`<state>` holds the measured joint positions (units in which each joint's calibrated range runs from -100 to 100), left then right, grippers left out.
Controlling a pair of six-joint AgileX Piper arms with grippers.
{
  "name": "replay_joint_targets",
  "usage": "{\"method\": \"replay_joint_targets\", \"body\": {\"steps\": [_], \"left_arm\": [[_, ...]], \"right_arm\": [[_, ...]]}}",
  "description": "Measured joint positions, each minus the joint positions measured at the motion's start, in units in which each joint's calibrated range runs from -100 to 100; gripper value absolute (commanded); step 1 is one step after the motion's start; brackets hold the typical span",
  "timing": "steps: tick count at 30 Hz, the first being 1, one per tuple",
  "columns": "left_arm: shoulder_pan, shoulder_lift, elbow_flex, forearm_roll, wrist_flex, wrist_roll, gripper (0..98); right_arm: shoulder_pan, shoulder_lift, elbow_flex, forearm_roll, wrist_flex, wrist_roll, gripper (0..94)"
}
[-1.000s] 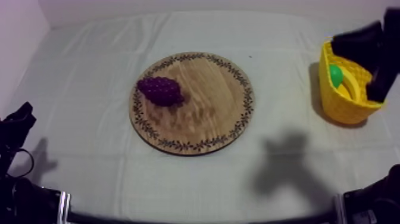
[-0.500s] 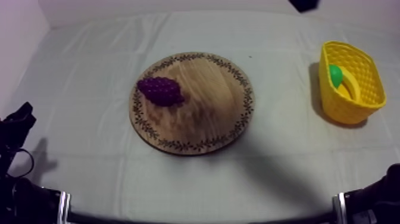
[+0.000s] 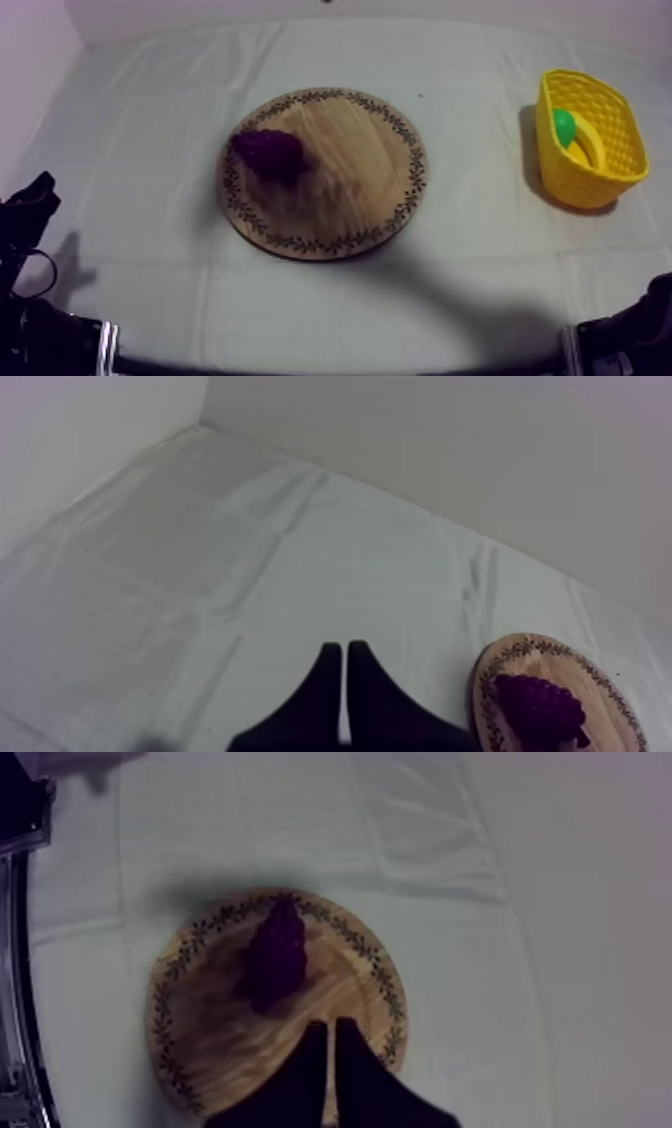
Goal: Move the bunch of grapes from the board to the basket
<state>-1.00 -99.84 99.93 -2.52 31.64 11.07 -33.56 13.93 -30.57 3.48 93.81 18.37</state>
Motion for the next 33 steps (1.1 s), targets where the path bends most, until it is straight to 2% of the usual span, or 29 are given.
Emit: {"method": "replay_joint_targets", "body": {"steps": [7,10,17,21,23,26,33], "left_arm": [[0.0,0.0,0.0,0.00,0.0,0.0,0.0],[0.0,0.0,0.0,0.00,0.0,0.0,0.0],[0.0,0.0,0.0,0.00,0.0,0.0,0.0],[0.0,0.0,0.0,0.00,0.0,0.0,0.0],[0.0,0.0,0.0,0.00,0.0,0.0,0.0],[0.0,0.0,0.0,0.00,0.0,0.0,0.0],[0.0,0.0,0.0,0.00,0.1,0.0,0.0]], "right_arm": [[-0.8,9.4,-8.2,0.4,2.5,0.3,0.8],[-1.1,11.2,-8.1,-0.7,2.5,2.6,0.8],[-1.1,12.6,-6.8,-0.7,0.0,9.5,0.8],[-1.0,13.2,-7.8,-0.9,-0.2,11.8,0.8],[-1.0,13.7,-8.7,-0.7,-0.2,11.8,0.9],[-1.3,15.1,-9.5,1.4,-1.4,11.0,1.4],[-1.6,17.8,-9.8,5.3,-1.4,3.3,5.7]]}}
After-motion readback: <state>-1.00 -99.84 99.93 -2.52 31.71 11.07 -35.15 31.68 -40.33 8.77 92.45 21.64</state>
